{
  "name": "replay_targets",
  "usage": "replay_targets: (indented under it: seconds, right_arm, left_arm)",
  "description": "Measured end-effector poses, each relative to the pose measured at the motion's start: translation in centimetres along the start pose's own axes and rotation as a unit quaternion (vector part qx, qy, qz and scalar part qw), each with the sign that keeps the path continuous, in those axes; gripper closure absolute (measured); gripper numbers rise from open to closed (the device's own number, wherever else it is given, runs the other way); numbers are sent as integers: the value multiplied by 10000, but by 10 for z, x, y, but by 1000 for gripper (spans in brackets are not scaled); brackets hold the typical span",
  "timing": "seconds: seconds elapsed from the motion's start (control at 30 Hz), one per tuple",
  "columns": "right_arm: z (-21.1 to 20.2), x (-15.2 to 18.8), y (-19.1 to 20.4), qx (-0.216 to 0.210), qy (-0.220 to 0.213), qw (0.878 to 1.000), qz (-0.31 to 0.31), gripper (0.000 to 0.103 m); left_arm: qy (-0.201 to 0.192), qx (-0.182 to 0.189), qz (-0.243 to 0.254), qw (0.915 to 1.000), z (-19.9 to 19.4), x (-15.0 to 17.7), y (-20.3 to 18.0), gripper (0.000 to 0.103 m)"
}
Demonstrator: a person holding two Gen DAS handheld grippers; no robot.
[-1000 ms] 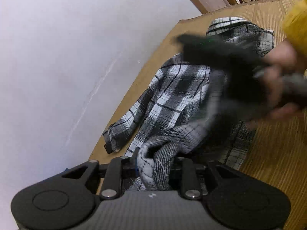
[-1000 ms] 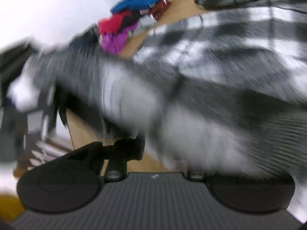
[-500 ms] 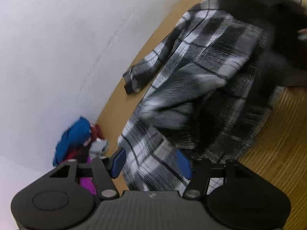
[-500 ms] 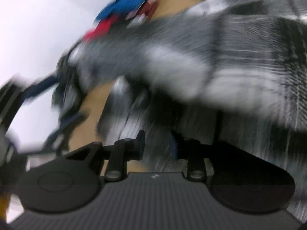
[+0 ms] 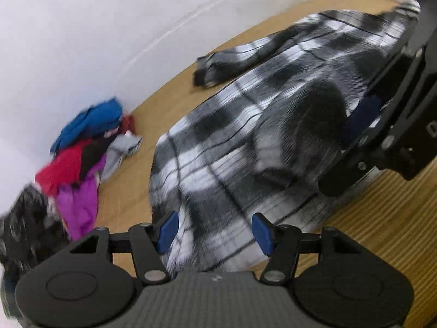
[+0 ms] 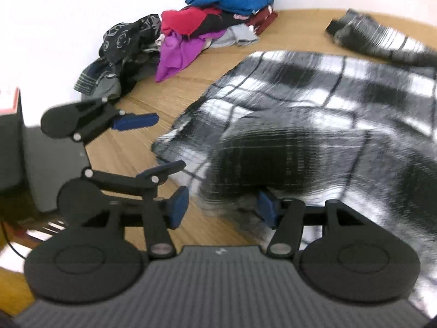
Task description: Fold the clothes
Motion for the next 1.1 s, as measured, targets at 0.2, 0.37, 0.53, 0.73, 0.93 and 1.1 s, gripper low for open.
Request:
replay_targets:
  seconds: [0.2, 0.37, 0.53, 0.73, 0.93, 1.1]
  right_arm:
    - [36, -14, -16, 186, 109, 9937, 1099, 63]
    - [-20, -6, -77, -653, -1405, 9241, 3492, 78]
    - [-52, 32, -124, 508, -1141, 8955, 4273, 76]
    - [-82, 17, -59, 1653, -726, 9703, 1611, 57]
    - [-54, 2, 18, 2438, -409, 9494, -1938, 55]
    - [7, 3, 40, 3339, -194, 8356, -4357, 55]
  left_arm:
    - [24, 112, -381, 9992, 6, 8, 19, 41]
    - [-76, 576, -600, 9965, 21, -4, 16, 41]
    - [-109, 1220, -813, 9891, 44, -22, 7, 41]
    - [-210, 1678, -1068, 9798, 63, -43, 5, 46]
    - [-773, 1656, -1076, 9773, 48, -65, 33, 44]
    - [-968, 1497, -970, 9792, 47, -80, 48, 44]
Point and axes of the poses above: each gripper's, at about its wrist camera, not at the fingertips, and z roughly the way its jaws point, y to its left, x to its underside, the point moved 2 cm from there along z, roughly the way its jaws point, and after that the axes turned 4 degrees about -z, right-handed, at the moved point
